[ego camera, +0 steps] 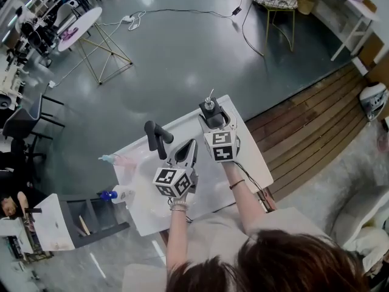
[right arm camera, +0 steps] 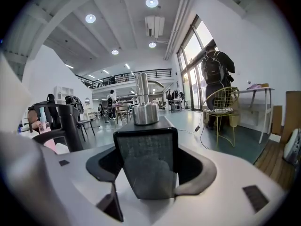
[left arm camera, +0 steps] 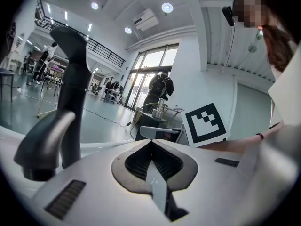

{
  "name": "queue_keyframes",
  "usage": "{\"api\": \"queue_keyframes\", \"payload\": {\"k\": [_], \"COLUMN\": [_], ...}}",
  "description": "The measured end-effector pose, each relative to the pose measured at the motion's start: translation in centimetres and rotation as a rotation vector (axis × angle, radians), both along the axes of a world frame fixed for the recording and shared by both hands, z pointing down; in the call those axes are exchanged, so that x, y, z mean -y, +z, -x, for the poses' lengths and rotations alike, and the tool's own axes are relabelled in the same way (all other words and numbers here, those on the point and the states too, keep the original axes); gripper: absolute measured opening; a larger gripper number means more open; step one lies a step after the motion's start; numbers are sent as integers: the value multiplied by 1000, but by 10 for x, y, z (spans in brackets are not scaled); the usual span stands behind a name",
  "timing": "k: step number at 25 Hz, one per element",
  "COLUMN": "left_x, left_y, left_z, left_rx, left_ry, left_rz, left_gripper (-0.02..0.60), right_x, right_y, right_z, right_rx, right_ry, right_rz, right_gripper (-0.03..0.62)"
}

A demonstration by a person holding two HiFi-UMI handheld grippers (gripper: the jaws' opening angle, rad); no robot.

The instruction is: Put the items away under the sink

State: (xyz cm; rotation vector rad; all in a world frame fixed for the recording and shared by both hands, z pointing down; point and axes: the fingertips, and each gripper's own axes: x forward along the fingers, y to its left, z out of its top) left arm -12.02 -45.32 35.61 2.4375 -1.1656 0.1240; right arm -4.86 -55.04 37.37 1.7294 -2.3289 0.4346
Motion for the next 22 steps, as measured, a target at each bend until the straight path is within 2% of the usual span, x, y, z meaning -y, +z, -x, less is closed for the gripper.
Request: {"api": "queue_keyframes", "payload": {"k": [6, 15, 22], "left_x": [-4, -9, -17], "left_y": [-3, -4, -11], "left_z": [-1, 0, -6], "left_rx": [9, 14, 11], "left_ry": [-3, -13, -17], "left_rz": [-1, -12, -30], "left_gripper": [0, 0, 0], "right_x": [-3, -8, -17], "right_y": [-3, -6, -19], "right_z": [-2, -12, -19], "right_rx": [-17, 80, 102], "right_ry": [-13, -18, -39], "right_rz": [-2, 29, 10], "right_gripper": [328, 322, 321]}}
